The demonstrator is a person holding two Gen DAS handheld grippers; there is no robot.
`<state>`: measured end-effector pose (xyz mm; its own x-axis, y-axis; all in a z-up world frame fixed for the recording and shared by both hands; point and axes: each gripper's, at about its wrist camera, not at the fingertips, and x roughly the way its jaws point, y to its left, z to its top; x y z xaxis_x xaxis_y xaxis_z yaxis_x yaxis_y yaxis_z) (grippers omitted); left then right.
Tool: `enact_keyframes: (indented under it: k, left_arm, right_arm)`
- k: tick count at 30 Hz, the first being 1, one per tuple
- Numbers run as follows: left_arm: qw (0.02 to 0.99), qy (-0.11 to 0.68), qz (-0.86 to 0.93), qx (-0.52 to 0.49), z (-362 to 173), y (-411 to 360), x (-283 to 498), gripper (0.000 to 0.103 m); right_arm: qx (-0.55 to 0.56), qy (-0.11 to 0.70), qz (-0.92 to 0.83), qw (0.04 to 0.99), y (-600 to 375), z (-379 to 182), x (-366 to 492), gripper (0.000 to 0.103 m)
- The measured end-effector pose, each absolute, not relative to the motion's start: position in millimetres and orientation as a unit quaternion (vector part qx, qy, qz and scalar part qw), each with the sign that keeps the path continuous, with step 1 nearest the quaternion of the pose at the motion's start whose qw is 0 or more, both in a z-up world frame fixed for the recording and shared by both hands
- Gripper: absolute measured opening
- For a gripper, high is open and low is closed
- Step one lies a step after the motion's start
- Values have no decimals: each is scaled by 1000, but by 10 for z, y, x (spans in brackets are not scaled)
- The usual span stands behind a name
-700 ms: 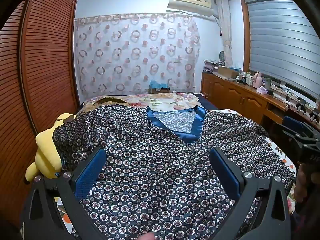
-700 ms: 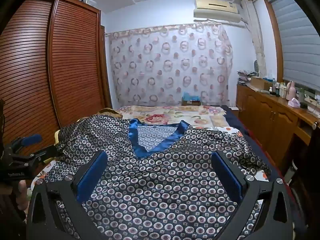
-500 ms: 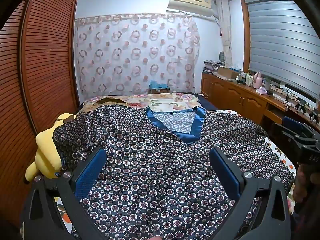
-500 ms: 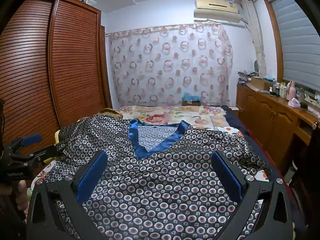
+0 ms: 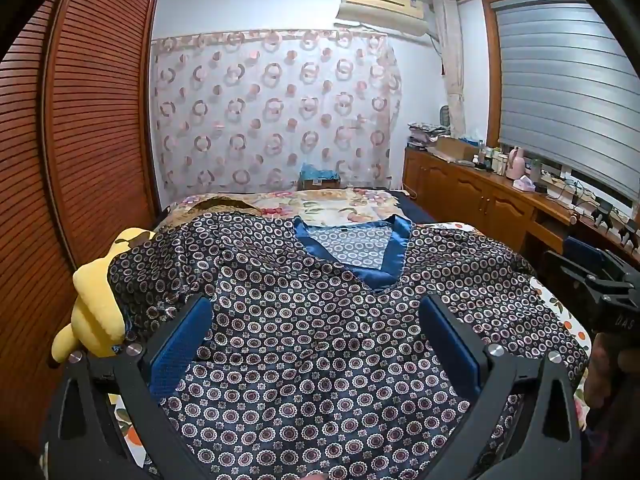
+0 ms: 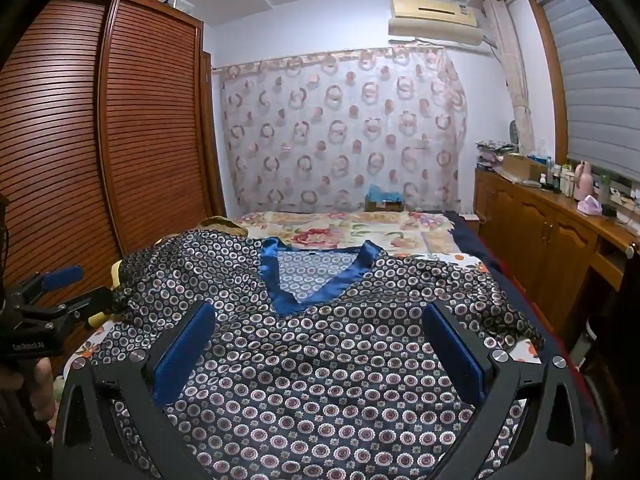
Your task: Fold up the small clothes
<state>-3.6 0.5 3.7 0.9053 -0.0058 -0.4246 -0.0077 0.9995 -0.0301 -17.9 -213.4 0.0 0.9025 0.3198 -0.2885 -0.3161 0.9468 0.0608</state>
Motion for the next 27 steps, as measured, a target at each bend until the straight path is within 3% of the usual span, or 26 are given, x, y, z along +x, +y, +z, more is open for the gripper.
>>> enact_keyframes:
  k: [27]
  left_arm:
    - [976,216,2,-15,45,13,-46,103]
  right_arm:
    - [6,150,164,975,-2116,-8,-173,103]
